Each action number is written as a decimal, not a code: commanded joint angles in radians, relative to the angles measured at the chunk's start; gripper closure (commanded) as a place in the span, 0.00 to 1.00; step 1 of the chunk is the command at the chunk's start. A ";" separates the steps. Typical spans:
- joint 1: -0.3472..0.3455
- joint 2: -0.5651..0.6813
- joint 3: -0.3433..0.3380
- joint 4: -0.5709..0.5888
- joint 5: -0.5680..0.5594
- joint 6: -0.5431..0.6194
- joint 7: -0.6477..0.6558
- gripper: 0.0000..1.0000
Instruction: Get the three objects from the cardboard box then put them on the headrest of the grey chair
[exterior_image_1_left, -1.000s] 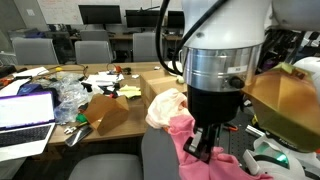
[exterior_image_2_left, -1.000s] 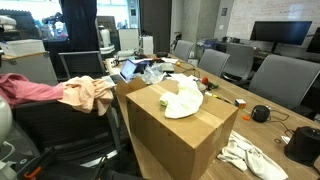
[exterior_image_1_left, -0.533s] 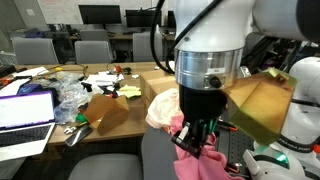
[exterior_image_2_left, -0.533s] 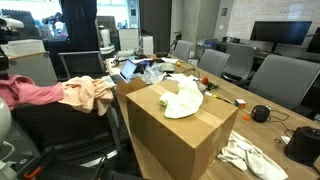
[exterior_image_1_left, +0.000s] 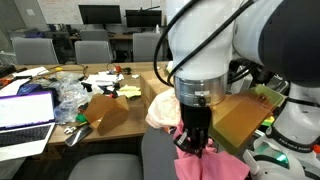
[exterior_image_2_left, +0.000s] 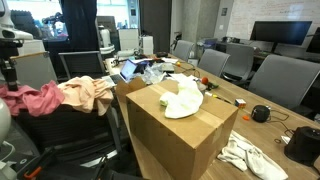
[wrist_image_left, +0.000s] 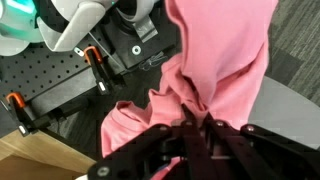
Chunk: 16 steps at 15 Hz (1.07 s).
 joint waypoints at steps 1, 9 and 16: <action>-0.001 0.012 -0.016 -0.020 -0.014 0.025 0.058 0.98; -0.001 -0.011 -0.033 -0.026 -0.035 0.066 0.136 0.98; -0.011 -0.010 -0.016 -0.014 -0.162 0.160 0.244 0.98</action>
